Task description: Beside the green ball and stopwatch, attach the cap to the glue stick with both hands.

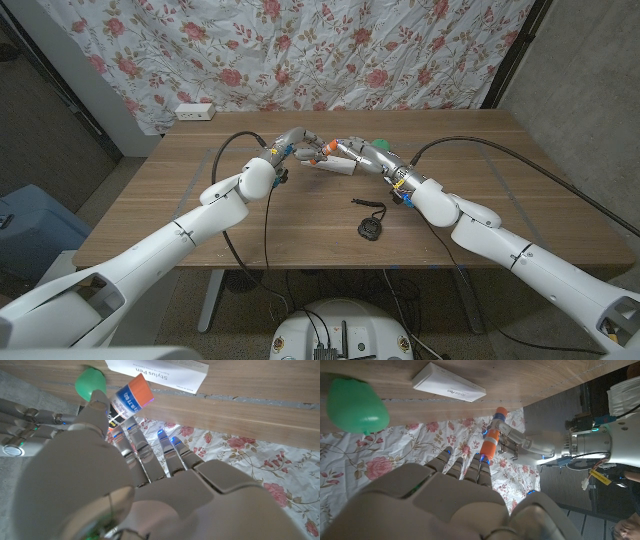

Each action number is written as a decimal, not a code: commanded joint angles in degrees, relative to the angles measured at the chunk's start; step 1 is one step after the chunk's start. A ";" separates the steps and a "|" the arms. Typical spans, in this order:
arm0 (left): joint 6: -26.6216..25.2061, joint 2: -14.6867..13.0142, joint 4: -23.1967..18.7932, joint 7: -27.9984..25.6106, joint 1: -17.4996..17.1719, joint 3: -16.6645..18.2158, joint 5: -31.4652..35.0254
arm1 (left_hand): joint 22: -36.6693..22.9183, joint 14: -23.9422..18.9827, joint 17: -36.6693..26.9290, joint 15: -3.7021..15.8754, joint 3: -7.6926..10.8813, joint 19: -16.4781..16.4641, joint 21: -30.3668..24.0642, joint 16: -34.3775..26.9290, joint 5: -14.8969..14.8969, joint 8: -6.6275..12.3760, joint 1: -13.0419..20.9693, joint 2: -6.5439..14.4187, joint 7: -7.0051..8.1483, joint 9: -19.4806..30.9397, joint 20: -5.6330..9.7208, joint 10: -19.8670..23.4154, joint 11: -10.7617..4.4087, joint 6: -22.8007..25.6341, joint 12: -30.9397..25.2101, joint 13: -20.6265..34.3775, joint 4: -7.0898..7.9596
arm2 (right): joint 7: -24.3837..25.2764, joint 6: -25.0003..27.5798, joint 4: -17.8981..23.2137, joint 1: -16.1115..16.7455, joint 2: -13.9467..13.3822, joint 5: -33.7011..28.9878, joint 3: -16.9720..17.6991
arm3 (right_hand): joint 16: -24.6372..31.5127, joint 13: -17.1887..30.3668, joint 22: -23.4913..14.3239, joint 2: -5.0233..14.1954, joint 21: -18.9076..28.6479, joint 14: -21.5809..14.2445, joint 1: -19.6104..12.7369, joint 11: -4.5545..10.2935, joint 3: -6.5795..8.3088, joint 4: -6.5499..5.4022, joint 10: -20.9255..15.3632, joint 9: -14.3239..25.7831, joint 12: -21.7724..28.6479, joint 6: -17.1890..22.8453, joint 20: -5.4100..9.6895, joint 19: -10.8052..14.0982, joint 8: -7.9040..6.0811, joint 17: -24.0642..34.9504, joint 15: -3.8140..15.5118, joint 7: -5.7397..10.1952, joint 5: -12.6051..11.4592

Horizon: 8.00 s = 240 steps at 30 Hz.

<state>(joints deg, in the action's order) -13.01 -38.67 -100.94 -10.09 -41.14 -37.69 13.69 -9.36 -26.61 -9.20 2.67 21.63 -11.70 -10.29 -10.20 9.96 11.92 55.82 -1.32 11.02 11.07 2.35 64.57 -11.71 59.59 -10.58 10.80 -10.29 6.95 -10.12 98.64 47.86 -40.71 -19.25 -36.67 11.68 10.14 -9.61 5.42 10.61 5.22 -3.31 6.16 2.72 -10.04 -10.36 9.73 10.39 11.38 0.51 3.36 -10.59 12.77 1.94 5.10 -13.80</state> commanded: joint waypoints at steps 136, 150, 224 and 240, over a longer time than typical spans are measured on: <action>-2.80 -10.83 -7.97 6.41 -2.87 0.49 14.45 | -0.10 -0.54 -0.13 6.78 0.70 -0.18 -0.19 0.10 0.36 -0.28 -4.39 4.15 -3.38 0.28 2.19 0.34 -0.94 3.23 0.10 0.18 0.52 | 10.90 4.86 1.59 9.64 -1.21 16.79 12.59 | 1.45 0.21 -0.01 3.53 0.86 -4.86 1.59 -1.23 3.48 1.02 -2.76 0.36 0.29 1.12 -0.14 4.98 0.06 -1.13 1.34 0.33 -2.76; -4.09 -10.89 -8.66 10.58 -1.90 -0.41 18.55 | -0.10 -0.46 -0.10 6.92 0.74 0.08 -0.13 0.15 0.43 -0.56 -4.23 3.99 -3.28 0.32 2.21 -0.79 -1.01 2.16 0.26 0.18 0.39 | 14.55 4.80 0.76 12.36 -0.03 21.66 15.71 | 1.21 0.21 0.00 3.42 0.65 -4.75 1.50 -1.55 3.85 1.09 -2.61 0.35 0.24 1.12 0.06 4.95 -0.01 -1.19 1.30 0.04 -2.81; -1.43 -9.29 0.19 12.48 -1.57 -3.84 32.76 | -0.12 -0.02 -0.11 6.39 0.34 1.28 -0.02 0.13 0.47 -0.87 -4.83 3.44 -1.55 0.43 1.88 -5.22 -1.08 -1.50 0.27 0.23 0.86 | 6.57 -1.00 -7.31 12.60 3.79 44.13 17.71 | 0.79 0.19 0.02 2.86 0.60 -6.29 1.76 -4.49 5.39 1.11 -0.62 0.32 0.11 -0.73 0.49 7.21 0.04 -1.19 0.44 -1.89 -2.92; -1.60 -9.62 0.17 13.43 -1.10 -4.84 32.66 | -0.12 -0.01 -0.08 6.28 0.66 1.59 -0.07 0.12 0.64 -1.11 -4.14 3.56 -0.79 0.42 1.60 -7.12 -1.13 -3.36 0.37 0.24 0.38 | 6.63 -1.21 -7.34 12.85 3.91 44.69 17.35 | 0.71 0.19 0.01 2.84 0.55 -6.37 1.83 -4.61 5.61 1.08 -0.64 0.33 0.21 -0.39 0.42 7.46 -0.11 -1.16 0.43 -2.16 -2.94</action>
<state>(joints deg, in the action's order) -14.70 -48.20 -101.01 2.65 -42.54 -42.03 46.75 -9.36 -26.62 -9.21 2.67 21.69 -10.51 -10.29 -9.93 10.13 10.69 51.77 1.45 10.14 11.11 2.30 57.89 -12.79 56.54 -10.16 10.88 -10.05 13.60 -11.21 91.40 60.57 -36.96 24.93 -19.07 12.62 10.25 -9.61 4.32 11.26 -0.94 -1.60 1.94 8.18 -8.85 -10.84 9.89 10.37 10.73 0.82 10.44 -10.37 11.48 1.73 3.27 -16.18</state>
